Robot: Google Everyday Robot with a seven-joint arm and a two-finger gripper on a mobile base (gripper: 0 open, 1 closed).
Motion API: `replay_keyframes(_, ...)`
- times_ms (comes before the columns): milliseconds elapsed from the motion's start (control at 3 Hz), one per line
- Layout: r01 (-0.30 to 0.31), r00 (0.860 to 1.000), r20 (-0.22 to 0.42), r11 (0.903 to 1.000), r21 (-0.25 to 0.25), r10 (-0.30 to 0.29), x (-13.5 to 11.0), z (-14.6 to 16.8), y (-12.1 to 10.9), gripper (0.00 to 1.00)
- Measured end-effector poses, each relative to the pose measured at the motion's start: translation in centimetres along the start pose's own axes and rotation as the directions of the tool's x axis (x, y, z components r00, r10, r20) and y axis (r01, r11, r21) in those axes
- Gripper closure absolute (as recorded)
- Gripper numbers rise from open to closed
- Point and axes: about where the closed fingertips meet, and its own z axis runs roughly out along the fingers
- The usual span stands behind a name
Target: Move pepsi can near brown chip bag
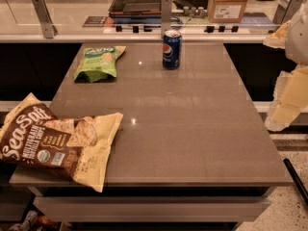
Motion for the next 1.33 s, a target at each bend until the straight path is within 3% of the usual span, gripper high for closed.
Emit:
replay_keyframes(333,0.0,1.0,0.0,1.0,0.0,0.0,0.0,0.0,0.0,0.0)
replay_keyframes(667,-0.022,0.998,0.054,0.9996,0.015,0.021,-0.4,0.5,-1.0,0.0)
replay_keyframes(1000,-0.071,0.989,0.135,0.9965,0.044,0.065,-0.8,1.5,-3.0,0.0)
replay_keyframes(1333,-0.152,0.969,0.213,0.9835,0.098,0.128,-0.8,2.3,-5.4,0.0)
